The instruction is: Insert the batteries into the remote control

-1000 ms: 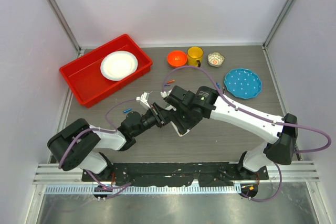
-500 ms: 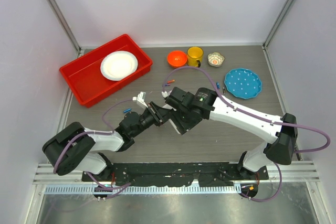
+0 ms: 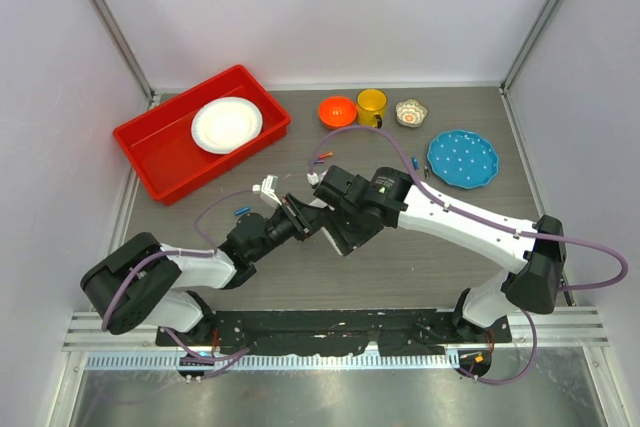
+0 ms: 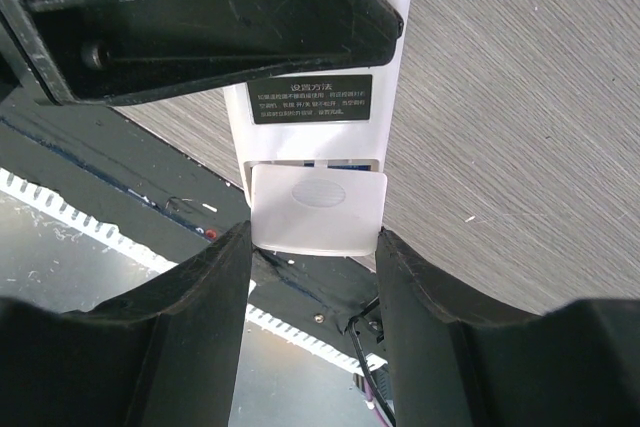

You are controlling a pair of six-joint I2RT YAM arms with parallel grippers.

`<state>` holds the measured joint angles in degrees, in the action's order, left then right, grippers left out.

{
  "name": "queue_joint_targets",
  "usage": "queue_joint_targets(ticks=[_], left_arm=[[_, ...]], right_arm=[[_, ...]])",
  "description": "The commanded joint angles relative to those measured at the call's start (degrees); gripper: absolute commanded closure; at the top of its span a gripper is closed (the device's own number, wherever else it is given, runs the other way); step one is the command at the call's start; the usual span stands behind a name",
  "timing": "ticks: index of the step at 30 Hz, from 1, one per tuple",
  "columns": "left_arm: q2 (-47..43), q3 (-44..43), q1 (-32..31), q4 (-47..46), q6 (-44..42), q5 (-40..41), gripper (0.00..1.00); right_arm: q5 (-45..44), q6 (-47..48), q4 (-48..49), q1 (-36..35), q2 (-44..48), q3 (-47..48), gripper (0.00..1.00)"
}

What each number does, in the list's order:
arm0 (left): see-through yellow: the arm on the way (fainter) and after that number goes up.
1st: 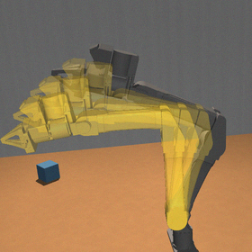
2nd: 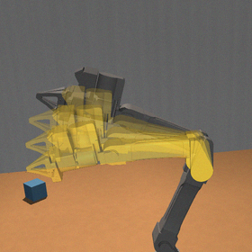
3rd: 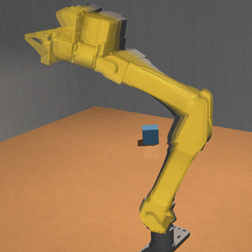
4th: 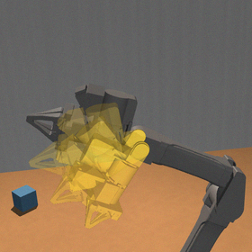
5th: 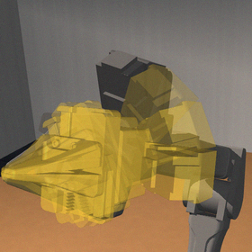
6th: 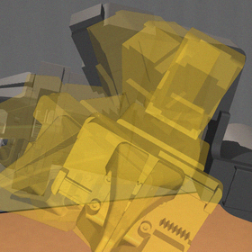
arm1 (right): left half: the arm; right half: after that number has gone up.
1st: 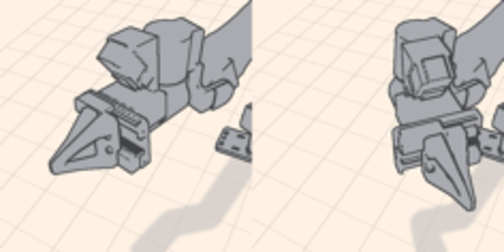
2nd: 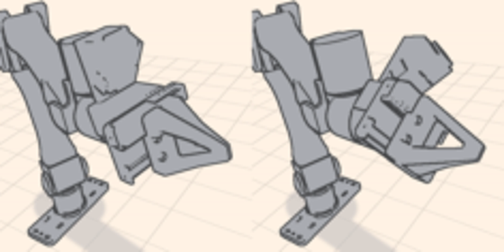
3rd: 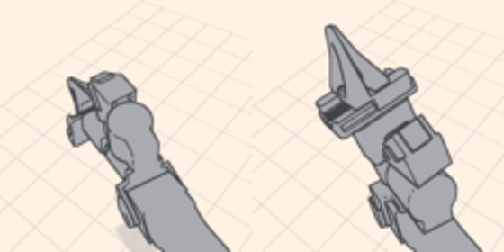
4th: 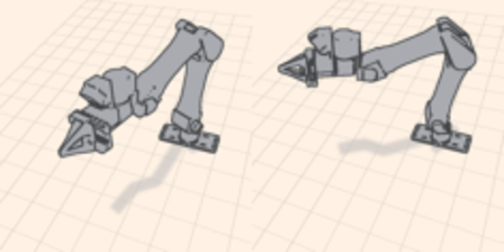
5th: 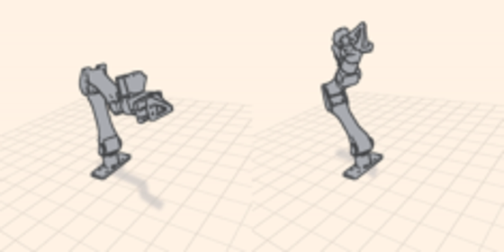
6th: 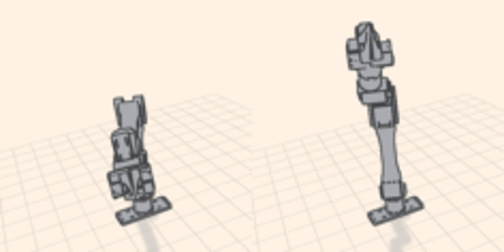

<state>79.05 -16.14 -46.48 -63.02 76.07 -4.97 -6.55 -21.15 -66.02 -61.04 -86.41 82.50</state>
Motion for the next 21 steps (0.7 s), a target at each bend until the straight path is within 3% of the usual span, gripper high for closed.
queue_joint_targets(ticks=[1, 21], left_arm=[[-0.9, -0.2, 0.2, -3.9, 0.2, 0.1, 1.00], [1.4, -0.2, -0.8, -11.2, 0.4, -3.3, 1.00]], right_arm=[[-0.9, -0.3, 1.5, -0.3, -0.6, -0.1, 0.99], [-1.6, -0.1, 2.2, -0.2, -0.9, -0.1, 0.99]])
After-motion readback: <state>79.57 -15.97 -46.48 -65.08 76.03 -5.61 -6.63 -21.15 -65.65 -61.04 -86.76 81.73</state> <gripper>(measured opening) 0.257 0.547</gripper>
